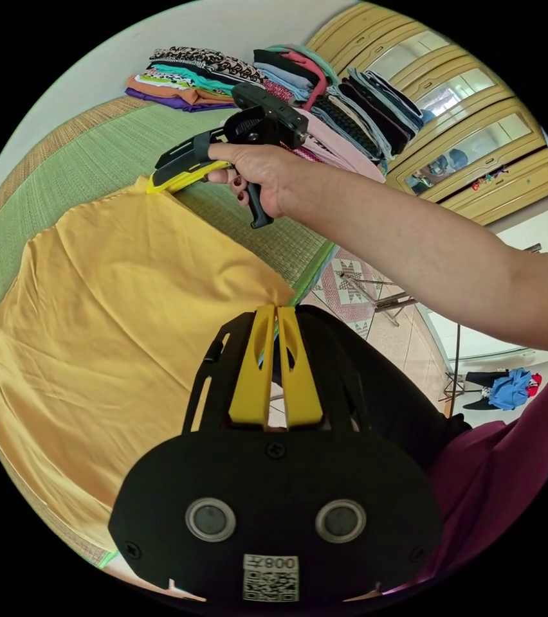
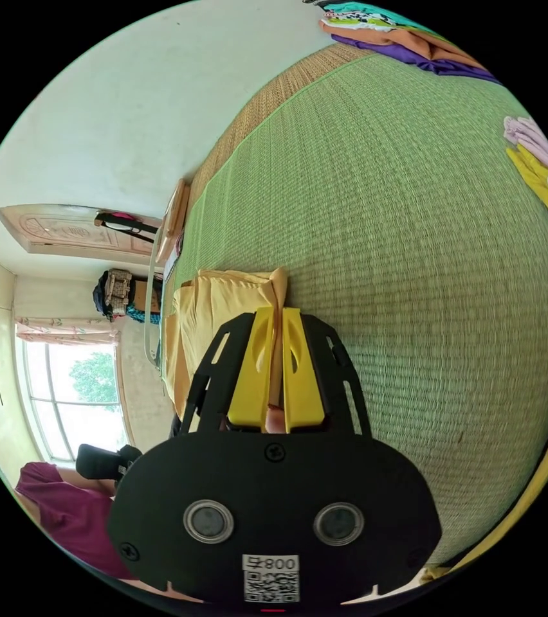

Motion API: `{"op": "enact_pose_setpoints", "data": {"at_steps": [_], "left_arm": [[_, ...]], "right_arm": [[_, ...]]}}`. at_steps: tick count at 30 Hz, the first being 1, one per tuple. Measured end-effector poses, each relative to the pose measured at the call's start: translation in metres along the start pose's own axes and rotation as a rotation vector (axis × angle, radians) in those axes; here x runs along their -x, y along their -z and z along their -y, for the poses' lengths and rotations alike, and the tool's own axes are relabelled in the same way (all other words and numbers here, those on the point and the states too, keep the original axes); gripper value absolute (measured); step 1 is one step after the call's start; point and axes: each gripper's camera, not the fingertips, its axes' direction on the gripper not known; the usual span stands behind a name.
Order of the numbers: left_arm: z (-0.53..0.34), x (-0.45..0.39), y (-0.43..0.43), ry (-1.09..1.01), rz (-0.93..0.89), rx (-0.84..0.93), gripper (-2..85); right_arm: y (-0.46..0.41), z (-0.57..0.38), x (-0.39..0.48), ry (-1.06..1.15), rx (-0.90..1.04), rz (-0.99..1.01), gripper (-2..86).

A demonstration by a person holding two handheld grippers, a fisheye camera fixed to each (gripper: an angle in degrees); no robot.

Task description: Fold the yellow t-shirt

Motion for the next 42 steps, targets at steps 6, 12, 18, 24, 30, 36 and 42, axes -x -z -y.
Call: {"op": "enact_pose_setpoints", "data": {"at_steps": [6,12,18,24,30,36,42], "left_arm": [[-0.022,0.011,0.014,-0.015,-0.038,-0.033,0.3],[-0.054,0.031,0.033,-0.014,-0.082,-0.076,0.2],[-0.112,0.067,0.082,0.017,-0.136,-0.181,0.3],[-0.199,0.112,0.143,0.061,-0.193,-0.318,0.3],[-0.314,0.173,0.201,0.187,-0.217,-0.463,0.3],[-0.440,0.241,0.240,0.372,-0.212,-0.589,0.3],[-0.555,0.306,0.248,0.570,-0.238,-0.663,0.3]], "right_arm": [[0.018,0.008,0.019,0.015,-0.036,-0.017,1.0],[0.032,0.010,0.039,-0.013,-0.066,-0.015,0.6],[0.042,0.015,0.091,0.009,-0.120,0.085,0.5],[0.046,0.026,0.169,0.068,-0.171,0.185,0.6],[0.020,0.043,0.275,0.173,-0.154,0.211,0.7],[-0.040,0.062,0.383,0.260,-0.107,0.212,0.7],[-0.123,0.080,0.473,0.310,-0.004,0.169,0.7]]}}
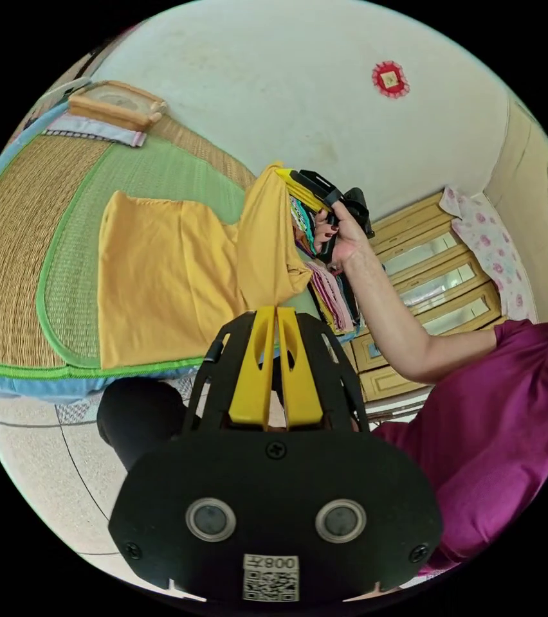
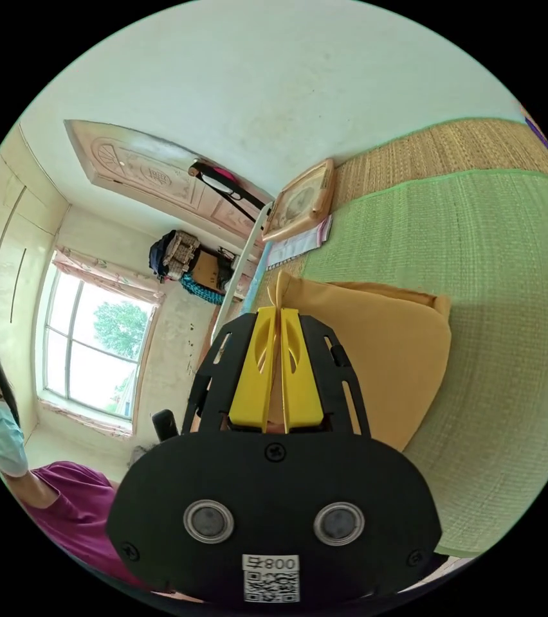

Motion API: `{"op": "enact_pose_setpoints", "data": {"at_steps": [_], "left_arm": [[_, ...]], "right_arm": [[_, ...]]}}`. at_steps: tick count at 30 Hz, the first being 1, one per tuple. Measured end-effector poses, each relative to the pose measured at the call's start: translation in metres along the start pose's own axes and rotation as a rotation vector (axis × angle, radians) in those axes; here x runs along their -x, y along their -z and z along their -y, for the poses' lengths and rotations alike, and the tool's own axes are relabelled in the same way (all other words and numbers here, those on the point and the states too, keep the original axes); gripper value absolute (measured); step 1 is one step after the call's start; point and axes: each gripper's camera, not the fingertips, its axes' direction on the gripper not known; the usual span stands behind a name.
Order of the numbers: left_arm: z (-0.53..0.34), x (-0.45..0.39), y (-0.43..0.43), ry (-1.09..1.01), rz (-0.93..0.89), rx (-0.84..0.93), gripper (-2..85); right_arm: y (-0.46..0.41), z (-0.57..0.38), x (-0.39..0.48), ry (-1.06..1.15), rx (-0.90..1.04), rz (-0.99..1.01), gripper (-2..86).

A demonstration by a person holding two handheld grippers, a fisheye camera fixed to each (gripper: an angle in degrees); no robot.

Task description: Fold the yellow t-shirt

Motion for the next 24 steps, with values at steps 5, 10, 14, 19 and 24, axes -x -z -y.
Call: {"op": "enact_pose_setpoints", "data": {"at_steps": [5,10,14,19,24], "left_arm": [[-0.026,0.069,0.044,0.124,-0.013,-0.040,0.3],[-0.047,0.132,0.079,0.223,-0.052,-0.067,0.3],[-0.057,0.167,0.100,0.273,-0.082,-0.097,0.4],[-0.067,0.216,0.123,0.339,-0.100,-0.096,0.3],[-0.078,0.251,0.136,0.395,-0.125,-0.098,0.3]], "right_arm": [[-0.081,0.029,0.036,0.003,0.106,-0.061,0.7],[-0.135,0.054,0.057,-0.009,0.176,-0.088,0.7],[-0.170,0.077,0.073,-0.021,0.217,-0.106,0.8],[-0.207,0.099,0.085,-0.035,0.267,-0.148,0.8],[-0.235,0.116,0.093,-0.060,0.308,-0.169,0.9]]}}
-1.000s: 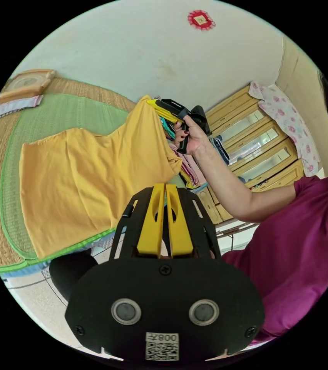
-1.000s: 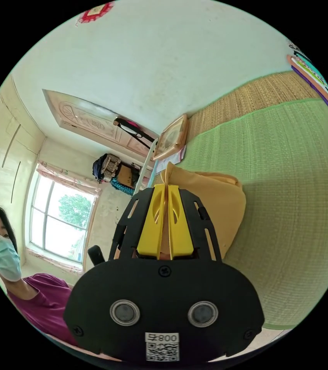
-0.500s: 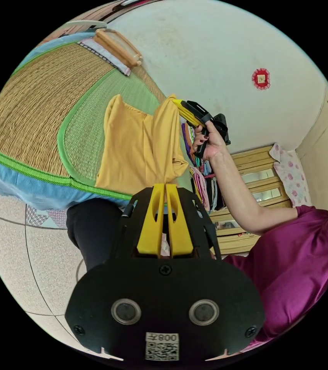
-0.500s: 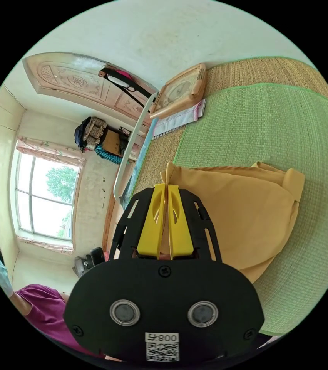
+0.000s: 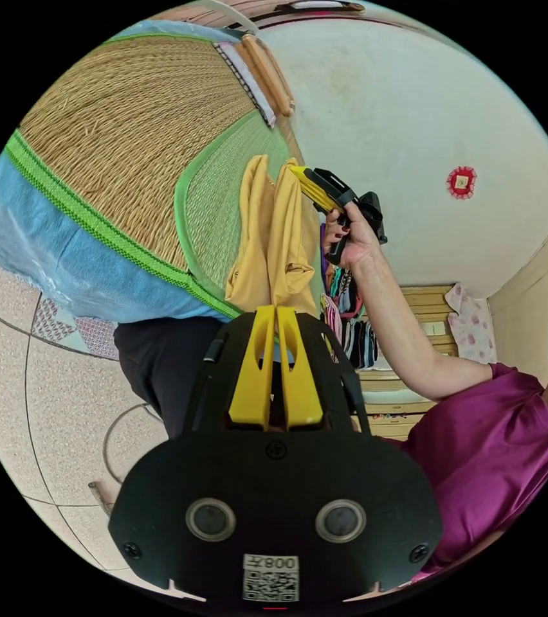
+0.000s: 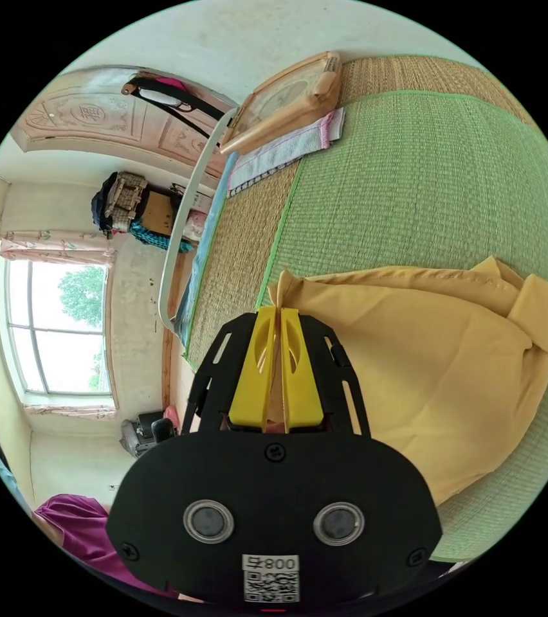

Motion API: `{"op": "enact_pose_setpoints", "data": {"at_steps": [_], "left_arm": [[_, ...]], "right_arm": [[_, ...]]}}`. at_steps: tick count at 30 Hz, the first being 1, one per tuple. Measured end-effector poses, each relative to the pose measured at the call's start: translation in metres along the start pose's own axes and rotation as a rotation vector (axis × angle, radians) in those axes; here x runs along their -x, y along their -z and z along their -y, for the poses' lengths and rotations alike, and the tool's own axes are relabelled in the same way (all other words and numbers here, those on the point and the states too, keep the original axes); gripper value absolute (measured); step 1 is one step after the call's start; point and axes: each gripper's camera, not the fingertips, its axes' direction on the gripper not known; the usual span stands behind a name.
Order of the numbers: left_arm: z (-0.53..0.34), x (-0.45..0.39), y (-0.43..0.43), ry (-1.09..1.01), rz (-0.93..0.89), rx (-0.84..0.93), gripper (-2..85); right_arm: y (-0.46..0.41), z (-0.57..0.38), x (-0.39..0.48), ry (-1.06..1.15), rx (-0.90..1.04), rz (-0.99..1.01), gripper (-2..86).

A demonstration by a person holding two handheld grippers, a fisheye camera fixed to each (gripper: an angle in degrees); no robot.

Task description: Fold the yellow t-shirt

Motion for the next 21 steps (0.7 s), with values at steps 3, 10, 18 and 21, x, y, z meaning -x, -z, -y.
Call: {"op": "enact_pose_setpoints", "data": {"at_steps": [3,10,18,21], "left_arm": [[0.000,0.019,0.009,0.036,-0.021,-0.003,0.3],[0.002,0.046,0.024,0.059,-0.045,-0.001,0.4],[-0.004,0.055,0.040,0.050,-0.039,-0.011,0.7],[-0.009,0.047,0.048,0.018,-0.002,-0.021,0.9]], "right_arm": [[-0.007,0.011,0.009,0.001,0.024,-0.017,0.9],[-0.014,0.032,0.024,-0.006,0.065,-0.028,1.7],[0.000,0.041,0.044,0.018,0.081,-0.032,2.8],[0.016,0.040,0.054,0.047,0.066,-0.011,3.4]]}}
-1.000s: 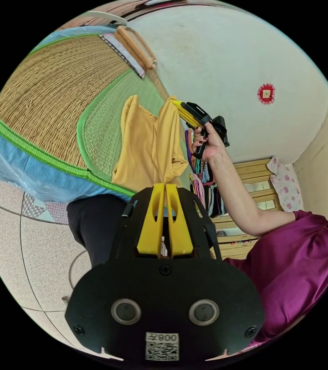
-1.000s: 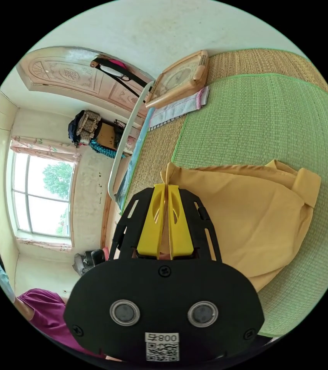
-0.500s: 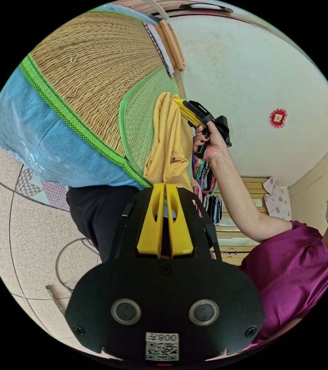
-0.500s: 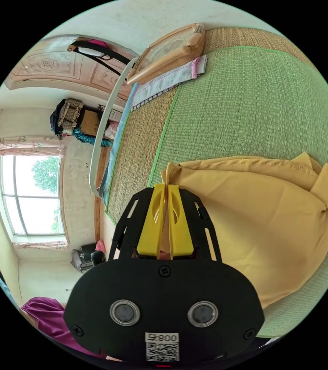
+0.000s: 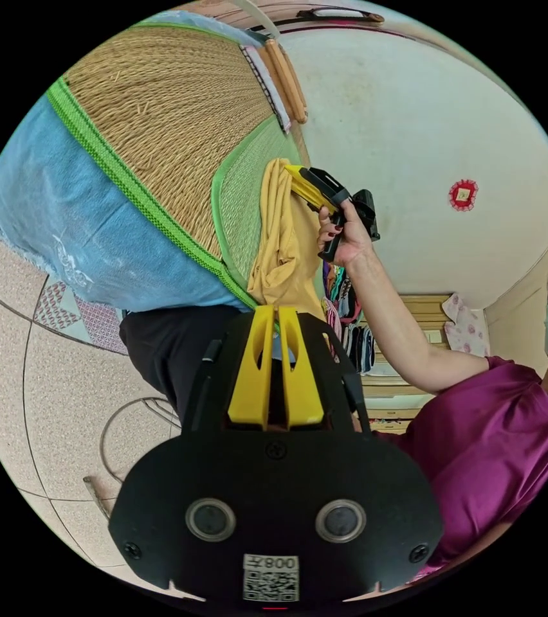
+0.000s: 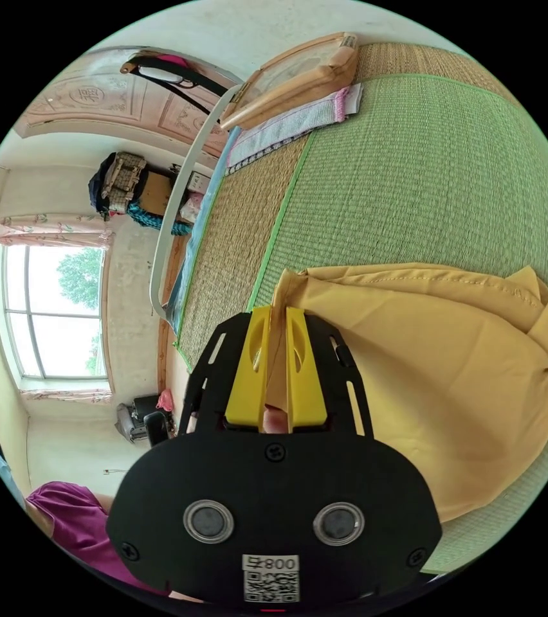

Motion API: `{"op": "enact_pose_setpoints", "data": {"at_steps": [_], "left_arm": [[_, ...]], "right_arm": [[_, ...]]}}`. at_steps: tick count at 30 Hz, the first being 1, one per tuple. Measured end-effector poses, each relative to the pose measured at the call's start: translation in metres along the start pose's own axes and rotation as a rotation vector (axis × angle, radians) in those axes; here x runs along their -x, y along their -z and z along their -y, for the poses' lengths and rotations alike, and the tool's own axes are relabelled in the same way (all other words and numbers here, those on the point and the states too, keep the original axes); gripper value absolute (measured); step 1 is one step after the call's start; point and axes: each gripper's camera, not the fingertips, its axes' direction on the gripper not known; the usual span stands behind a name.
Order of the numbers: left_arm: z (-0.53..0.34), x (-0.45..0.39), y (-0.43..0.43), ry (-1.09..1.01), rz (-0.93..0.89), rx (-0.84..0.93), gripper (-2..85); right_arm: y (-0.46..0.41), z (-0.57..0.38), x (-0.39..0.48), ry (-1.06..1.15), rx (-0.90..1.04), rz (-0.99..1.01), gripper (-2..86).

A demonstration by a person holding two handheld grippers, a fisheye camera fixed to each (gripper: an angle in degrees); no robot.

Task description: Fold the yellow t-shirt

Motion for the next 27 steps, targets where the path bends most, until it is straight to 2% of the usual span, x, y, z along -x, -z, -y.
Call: {"op": "enact_pose_setpoints", "data": {"at_steps": [10,14,17,22,27], "left_arm": [[0.014,-0.066,-0.020,-0.271,0.108,0.019,0.6],[0.021,-0.068,-0.039,-0.251,0.165,0.045,0.4],[0.025,-0.078,-0.048,-0.286,0.125,0.046,0.3],[0.048,-0.090,-0.075,-0.319,0.318,0.067,0.3],[0.058,-0.081,-0.091,-0.278,0.362,0.090,0.3]], "right_arm": [[0.041,-0.005,0.025,0.034,-0.013,0.056,5.1],[0.061,-0.016,0.037,0.053,-0.021,0.081,5.1],[0.083,-0.029,0.047,0.084,-0.033,0.082,5.1],[0.116,-0.069,0.061,0.141,0.002,0.057,5.3],[0.150,-0.138,0.074,0.189,0.067,-0.053,6.5]]}}
